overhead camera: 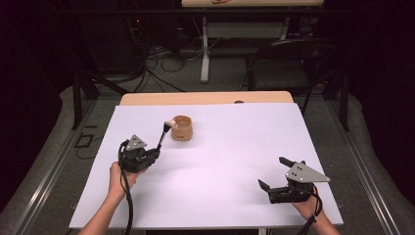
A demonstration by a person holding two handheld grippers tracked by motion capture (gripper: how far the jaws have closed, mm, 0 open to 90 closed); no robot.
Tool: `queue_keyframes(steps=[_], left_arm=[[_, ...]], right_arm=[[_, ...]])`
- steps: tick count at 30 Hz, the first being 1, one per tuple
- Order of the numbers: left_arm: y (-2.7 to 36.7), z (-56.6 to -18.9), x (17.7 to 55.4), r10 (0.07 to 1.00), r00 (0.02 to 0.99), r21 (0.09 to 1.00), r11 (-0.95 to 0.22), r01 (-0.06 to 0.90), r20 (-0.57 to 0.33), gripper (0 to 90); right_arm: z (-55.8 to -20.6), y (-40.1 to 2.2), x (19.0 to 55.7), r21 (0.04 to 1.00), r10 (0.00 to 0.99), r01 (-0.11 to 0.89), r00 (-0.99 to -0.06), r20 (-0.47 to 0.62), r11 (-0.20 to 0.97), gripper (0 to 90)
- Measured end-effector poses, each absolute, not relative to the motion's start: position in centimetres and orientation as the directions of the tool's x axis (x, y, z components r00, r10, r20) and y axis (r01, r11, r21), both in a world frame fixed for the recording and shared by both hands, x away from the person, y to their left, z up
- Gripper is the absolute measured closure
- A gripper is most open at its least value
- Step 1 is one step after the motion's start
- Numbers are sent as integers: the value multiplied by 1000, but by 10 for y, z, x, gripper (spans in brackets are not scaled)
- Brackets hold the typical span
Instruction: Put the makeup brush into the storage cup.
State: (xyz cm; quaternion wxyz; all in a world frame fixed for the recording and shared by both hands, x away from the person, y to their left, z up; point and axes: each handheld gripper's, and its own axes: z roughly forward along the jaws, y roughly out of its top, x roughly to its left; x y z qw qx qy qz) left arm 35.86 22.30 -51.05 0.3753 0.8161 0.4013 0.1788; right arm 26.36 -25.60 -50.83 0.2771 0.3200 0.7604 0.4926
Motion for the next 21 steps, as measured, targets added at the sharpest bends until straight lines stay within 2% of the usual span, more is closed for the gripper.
queue_keyframes(steps=[13,21], left_arm=[[219,-507,362,796,605,806,-336,488,-34,795],[213,-505,364,798,602,824,-328,462,-20,795]], right_arm=[[-508,-256,263,925,758,218,-644,-103,311,0],[-508,-256,263,928,758,212,-644,-104,308,0]])
